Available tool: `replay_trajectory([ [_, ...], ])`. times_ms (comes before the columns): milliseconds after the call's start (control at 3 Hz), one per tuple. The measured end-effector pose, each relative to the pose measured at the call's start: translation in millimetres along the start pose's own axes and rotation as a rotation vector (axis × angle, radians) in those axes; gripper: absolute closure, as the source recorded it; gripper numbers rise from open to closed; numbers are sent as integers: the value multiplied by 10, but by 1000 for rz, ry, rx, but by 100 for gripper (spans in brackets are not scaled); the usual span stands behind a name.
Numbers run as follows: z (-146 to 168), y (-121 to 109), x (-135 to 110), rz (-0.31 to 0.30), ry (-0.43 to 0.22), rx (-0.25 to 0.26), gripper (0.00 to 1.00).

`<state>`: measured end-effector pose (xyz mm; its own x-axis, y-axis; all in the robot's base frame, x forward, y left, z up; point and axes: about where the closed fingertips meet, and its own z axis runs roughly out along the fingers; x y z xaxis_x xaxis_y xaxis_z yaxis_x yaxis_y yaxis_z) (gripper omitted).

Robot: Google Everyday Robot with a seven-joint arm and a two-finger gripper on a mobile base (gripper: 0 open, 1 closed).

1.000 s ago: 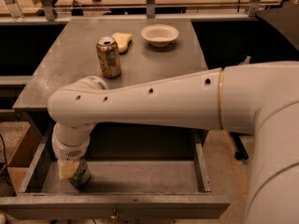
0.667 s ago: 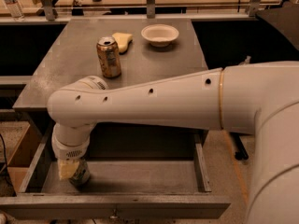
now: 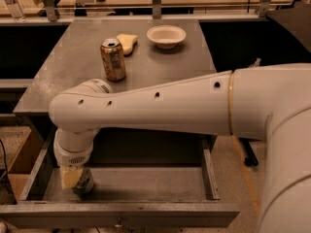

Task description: Place 7up can into top drawer

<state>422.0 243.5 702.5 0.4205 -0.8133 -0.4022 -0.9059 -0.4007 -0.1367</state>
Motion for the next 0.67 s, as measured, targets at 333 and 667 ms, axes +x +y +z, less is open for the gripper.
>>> replay_trajectory([
  [333,-6,5,-5,-2,1,1,13],
  [667,-12,9,-9,-4,2,2,0],
])
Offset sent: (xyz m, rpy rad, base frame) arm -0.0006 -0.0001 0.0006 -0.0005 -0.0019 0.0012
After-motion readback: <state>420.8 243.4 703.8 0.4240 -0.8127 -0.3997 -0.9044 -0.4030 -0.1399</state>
